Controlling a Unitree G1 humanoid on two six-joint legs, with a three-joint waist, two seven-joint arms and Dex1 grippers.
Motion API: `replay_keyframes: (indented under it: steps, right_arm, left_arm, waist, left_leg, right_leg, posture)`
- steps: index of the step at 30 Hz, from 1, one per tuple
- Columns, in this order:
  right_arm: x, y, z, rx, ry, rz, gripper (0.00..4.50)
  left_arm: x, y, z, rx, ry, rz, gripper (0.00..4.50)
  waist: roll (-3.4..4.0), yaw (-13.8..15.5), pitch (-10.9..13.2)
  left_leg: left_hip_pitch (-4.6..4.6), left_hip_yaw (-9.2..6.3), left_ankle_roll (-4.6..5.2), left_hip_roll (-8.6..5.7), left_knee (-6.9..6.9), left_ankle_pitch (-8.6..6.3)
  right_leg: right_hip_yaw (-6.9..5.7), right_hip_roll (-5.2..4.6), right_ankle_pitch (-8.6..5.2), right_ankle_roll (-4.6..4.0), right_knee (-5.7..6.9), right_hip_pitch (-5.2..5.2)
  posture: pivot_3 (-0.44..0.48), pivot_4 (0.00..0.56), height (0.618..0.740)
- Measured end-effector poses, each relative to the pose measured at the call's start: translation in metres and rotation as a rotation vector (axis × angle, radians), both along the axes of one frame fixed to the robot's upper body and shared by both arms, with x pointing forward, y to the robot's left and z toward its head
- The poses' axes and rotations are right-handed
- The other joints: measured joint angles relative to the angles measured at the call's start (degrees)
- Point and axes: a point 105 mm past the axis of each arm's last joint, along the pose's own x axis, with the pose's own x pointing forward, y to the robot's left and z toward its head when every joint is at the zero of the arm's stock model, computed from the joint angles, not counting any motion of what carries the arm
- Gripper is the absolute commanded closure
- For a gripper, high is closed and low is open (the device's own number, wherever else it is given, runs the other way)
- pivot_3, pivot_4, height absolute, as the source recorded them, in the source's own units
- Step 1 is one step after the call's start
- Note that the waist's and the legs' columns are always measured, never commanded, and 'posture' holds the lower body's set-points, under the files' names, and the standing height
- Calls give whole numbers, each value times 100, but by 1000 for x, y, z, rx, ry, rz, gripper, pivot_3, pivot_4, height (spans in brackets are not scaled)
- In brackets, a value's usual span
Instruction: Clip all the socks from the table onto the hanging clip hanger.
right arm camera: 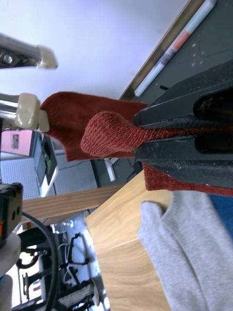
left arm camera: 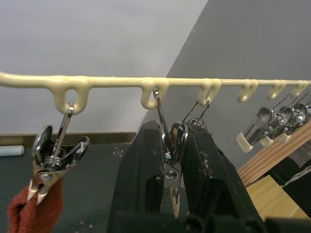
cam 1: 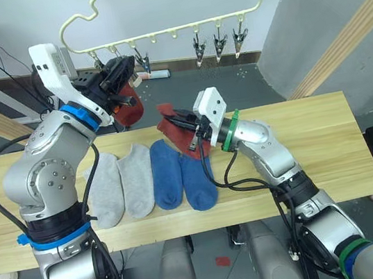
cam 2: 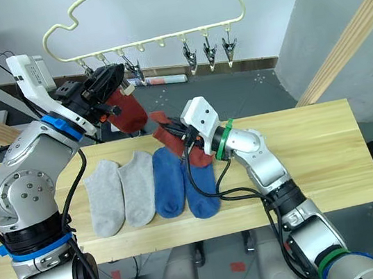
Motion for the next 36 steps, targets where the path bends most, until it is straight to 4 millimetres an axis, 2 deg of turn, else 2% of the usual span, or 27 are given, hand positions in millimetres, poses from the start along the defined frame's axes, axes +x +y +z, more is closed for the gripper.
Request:
replay_keyframes:
  steps: [6,14,26,36]
  right_arm:
    - [0,15,13,35,-18,30,4500]
    - [12,24,26,94,-10,12,4500]
    - [16,37,26,116,17,31,4500]
    - [15,38,28,137,25,39,4500]
  left_arm:
    - [-2,-3,0,-16,18,-13,4139]
    - [-3,-2,0,-60,43,-16,4139]
    - [-3,0,5,-94,42,-11,4139]
    - [-4,-3,4,-100,56,-31,4139]
  waist:
    - [0,8,0]
    - [0,10,0]
    - [0,10,0]
    - [0,10,0]
  left_leg:
    - [0,-1,0,1,0,0]
    - [0,-1,0,1,1,0]
    - [0,-2,-1,1,2,1]
    - [0,-2,-1,1,2,1]
  right_leg:
    - [-2,0,0,-1,2,0]
    - [-4,-1,8,-13,3,0]
    - [-5,-1,18,-31,3,0]
    - [-6,-1,19,-32,5,0]
  posture:
    - [5,488,740]
    - [4,478,740]
    - [-3,463,740]
    - [-2,462,740]
